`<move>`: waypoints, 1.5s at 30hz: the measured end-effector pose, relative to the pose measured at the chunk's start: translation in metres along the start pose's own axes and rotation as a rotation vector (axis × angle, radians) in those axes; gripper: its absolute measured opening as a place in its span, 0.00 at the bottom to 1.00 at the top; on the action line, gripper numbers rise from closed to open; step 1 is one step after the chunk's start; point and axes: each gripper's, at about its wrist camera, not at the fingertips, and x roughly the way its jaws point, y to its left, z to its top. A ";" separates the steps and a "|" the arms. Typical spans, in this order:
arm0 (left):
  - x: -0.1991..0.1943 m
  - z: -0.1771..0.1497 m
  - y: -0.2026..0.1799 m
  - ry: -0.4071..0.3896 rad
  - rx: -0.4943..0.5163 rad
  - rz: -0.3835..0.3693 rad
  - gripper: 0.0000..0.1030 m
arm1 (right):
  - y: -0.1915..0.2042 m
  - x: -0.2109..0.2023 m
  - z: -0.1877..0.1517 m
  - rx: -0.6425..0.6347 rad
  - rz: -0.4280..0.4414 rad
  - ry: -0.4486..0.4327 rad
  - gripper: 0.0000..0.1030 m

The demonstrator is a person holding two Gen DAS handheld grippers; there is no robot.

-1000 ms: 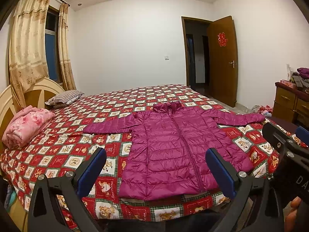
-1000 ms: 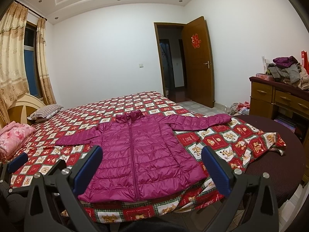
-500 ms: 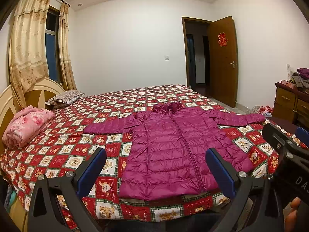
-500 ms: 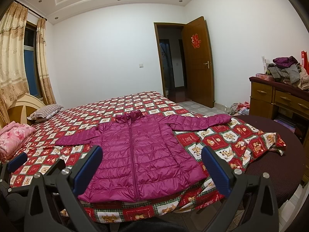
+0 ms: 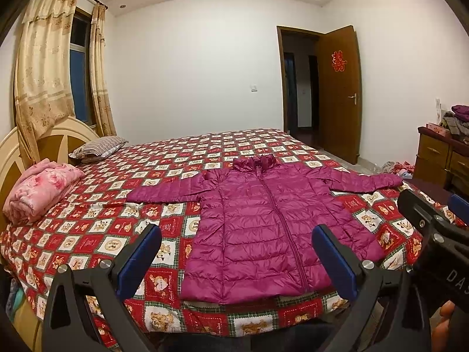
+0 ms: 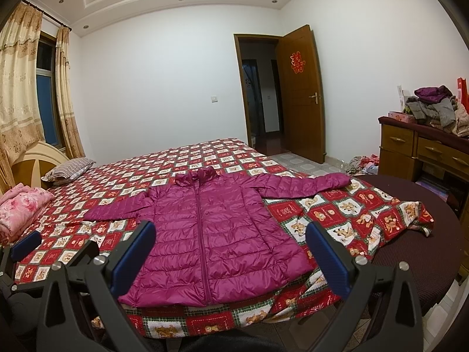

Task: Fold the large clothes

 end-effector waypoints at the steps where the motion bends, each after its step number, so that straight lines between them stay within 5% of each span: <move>1: 0.000 0.000 0.000 0.000 -0.001 0.000 0.99 | 0.000 0.000 0.000 0.000 0.000 0.000 1.00; 21: 0.018 -0.005 0.006 0.039 -0.004 0.012 0.99 | -0.002 0.009 -0.006 -0.003 -0.005 0.026 1.00; 33: 0.089 0.003 0.019 0.140 -0.008 0.075 0.99 | -0.003 0.066 0.001 -0.004 0.018 0.086 1.00; 45: 0.185 0.018 0.022 0.262 -0.003 0.036 0.99 | -0.015 0.143 0.027 0.013 -0.001 0.183 1.00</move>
